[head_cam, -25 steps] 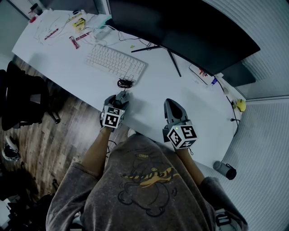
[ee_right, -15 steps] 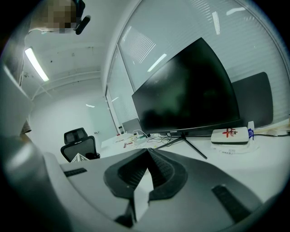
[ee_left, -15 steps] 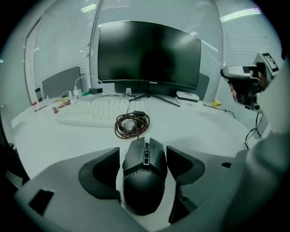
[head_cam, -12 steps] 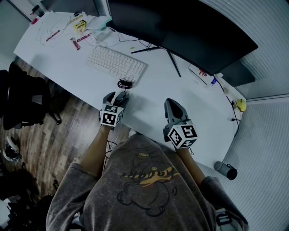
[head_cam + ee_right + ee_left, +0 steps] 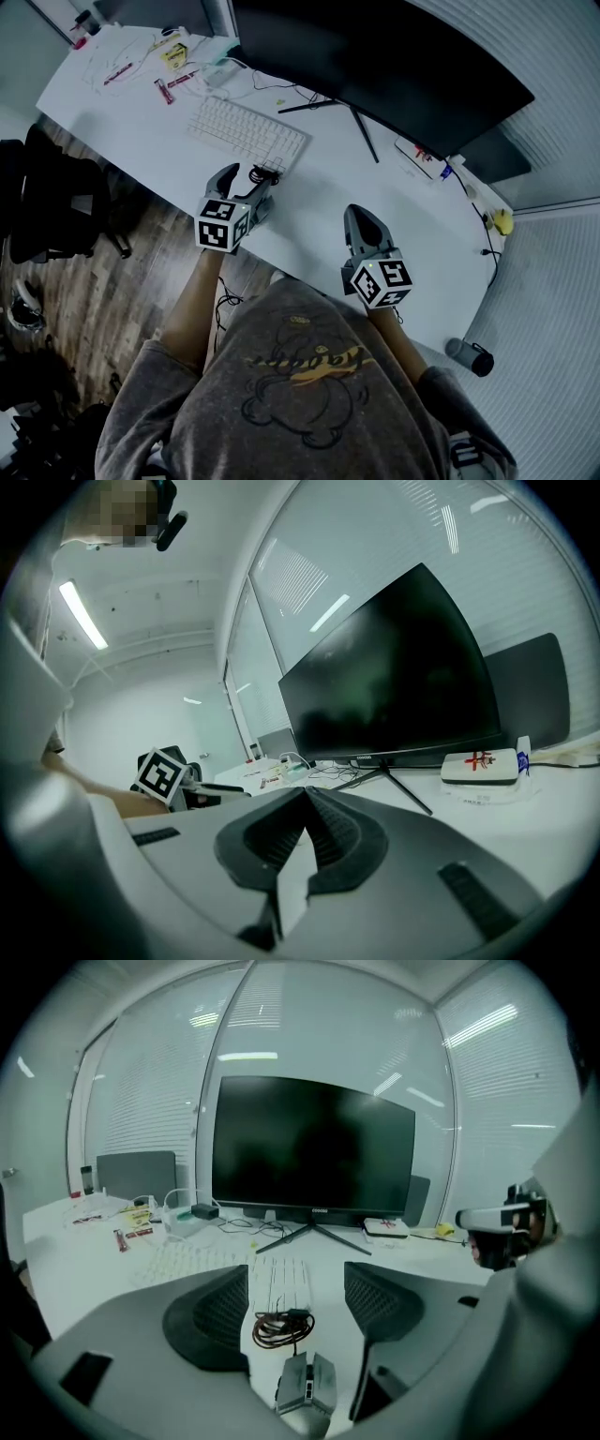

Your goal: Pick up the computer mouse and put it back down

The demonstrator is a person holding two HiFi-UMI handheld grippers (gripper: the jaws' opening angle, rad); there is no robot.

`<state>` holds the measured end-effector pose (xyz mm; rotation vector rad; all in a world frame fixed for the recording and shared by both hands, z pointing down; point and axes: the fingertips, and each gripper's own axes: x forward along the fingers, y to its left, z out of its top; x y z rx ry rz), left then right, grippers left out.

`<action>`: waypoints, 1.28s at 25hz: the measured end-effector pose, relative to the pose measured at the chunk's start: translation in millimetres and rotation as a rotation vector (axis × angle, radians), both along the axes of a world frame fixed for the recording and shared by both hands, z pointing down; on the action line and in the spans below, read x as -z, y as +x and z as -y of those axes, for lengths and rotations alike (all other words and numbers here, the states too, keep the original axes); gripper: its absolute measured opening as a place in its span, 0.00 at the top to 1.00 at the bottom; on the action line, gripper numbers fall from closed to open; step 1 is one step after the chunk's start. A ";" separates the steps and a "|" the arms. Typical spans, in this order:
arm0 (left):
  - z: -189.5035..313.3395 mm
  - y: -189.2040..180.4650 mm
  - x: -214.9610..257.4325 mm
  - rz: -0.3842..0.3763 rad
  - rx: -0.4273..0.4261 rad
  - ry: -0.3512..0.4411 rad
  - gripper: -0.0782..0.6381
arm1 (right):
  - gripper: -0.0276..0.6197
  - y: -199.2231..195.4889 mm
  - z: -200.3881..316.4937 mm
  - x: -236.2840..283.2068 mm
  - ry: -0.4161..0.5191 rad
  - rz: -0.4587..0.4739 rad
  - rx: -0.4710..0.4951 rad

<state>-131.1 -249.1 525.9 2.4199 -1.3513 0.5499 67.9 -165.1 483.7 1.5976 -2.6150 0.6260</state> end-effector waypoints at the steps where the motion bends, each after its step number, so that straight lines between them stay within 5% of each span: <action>1: -1.2 3.1 9.8 -0.010 -0.005 0.012 0.45 | 0.96 0.6 -0.4 1.4 0.002 0.001 0.000; 12: -46.3 42.7 91.1 -0.154 -0.077 0.147 0.46 | 0.96 9.4 -2.8 24.9 0.052 0.009 -0.007; 19: -74.4 44.4 103.0 -0.214 -0.051 0.192 0.46 | 0.96 19.9 -4.4 31.6 0.076 0.005 -0.029; 25: -79.3 39.2 104.6 -0.198 -0.025 0.219 0.47 | 0.96 20.4 -7.9 36.4 0.095 -0.016 -0.033; 30: -82.8 34.8 107.8 -0.166 0.001 0.262 0.81 | 0.96 20.8 -12.7 37.9 0.104 -0.034 -0.031; 32: -84.0 35.3 105.8 -0.170 0.010 0.259 0.86 | 0.96 22.1 -14.7 38.2 0.108 -0.040 -0.031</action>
